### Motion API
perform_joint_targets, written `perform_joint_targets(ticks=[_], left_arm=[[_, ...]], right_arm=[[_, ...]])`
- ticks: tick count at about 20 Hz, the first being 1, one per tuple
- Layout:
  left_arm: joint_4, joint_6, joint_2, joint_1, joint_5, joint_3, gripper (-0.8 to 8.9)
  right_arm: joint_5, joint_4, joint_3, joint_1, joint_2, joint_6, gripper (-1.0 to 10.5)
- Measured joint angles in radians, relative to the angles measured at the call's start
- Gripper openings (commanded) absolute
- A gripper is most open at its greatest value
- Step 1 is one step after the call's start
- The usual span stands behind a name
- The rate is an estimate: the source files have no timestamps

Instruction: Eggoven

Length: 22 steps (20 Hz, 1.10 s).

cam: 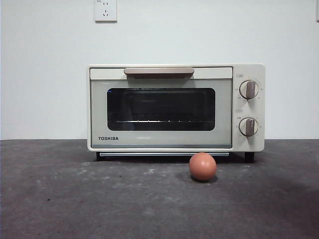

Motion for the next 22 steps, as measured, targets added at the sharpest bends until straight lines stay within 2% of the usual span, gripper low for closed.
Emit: perform_joint_targets(ticks=[4,10,13,16,19,22], left_arm=[[0.01,-0.051,0.0,0.0,0.0,0.0,0.08],[0.028,-0.144,0.0,0.0,0.0,0.0,0.07],[0.024,-0.191,0.0,0.0,0.016,0.002,0.07],[0.01,-0.219,0.002,0.0,0.077,0.023,0.07],[0.01,-0.232,0.008,0.0,0.127,0.087,0.07],[-0.01,-0.243,0.039,0.0,0.142,0.18,0.07]], right_arm=[[0.0,0.078,0.0,0.0,0.0,0.015,0.1],[0.004,0.168,0.0,0.0,0.0,0.076,0.1],[0.003,0.192,0.001,0.0,0.0,0.127,0.0],[0.001,0.167,0.02,0.0,0.0,0.199,0.0],[-0.001,0.128,0.079,0.0,0.003,0.285,0.0],[-0.032,0.093,0.158,0.0,0.021,0.325,0.0]])
